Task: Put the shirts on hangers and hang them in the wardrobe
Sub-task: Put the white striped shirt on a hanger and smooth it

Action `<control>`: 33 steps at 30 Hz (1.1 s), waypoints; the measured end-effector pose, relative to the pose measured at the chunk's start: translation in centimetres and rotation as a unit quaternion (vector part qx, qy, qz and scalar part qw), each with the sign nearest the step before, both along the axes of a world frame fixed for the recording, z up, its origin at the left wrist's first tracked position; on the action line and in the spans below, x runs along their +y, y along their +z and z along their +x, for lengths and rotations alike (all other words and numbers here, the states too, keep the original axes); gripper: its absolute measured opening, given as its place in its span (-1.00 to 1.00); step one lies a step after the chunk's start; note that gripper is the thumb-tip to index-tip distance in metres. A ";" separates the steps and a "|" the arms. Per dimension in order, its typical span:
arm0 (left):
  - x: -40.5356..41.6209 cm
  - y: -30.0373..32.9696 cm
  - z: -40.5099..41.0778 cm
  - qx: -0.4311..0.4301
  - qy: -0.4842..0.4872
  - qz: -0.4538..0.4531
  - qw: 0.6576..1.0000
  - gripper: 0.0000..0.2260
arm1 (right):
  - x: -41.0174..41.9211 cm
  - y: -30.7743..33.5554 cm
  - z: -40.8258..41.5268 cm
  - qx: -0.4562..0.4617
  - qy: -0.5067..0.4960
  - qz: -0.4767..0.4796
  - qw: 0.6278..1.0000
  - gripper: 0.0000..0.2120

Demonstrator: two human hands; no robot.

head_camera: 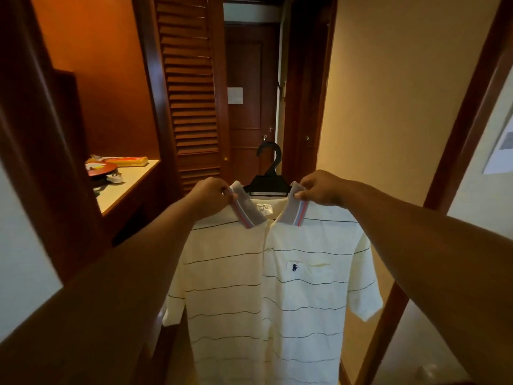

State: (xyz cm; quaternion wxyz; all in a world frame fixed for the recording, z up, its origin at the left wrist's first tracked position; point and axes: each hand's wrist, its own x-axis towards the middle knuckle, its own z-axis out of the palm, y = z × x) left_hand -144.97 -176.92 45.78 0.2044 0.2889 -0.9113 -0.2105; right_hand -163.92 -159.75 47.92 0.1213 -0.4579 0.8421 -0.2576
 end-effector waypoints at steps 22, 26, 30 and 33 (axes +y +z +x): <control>-33.9 1.2 -43.4 -0.006 -0.011 -0.008 1.000 -0.85 | -33.3 1.7 -43.4 0.038 0.014 0.010 0.999 -0.94; -40.4 1.7 -50.6 -0.003 -0.002 -0.022 1.000 -0.79 | -41.0 2.1 -51.8 0.044 0.032 0.013 0.998 -0.91; -47.6 3.1 -57.9 0.002 0.018 -0.028 0.999 -0.81 | -49.2 3.7 -60.1 0.053 0.050 0.018 0.997 -0.92; -52.7 3.2 -63.0 0.015 0.033 -0.033 0.999 -0.80 | -54.8 4.4 -65.5 0.044 0.060 0.015 0.997 -0.93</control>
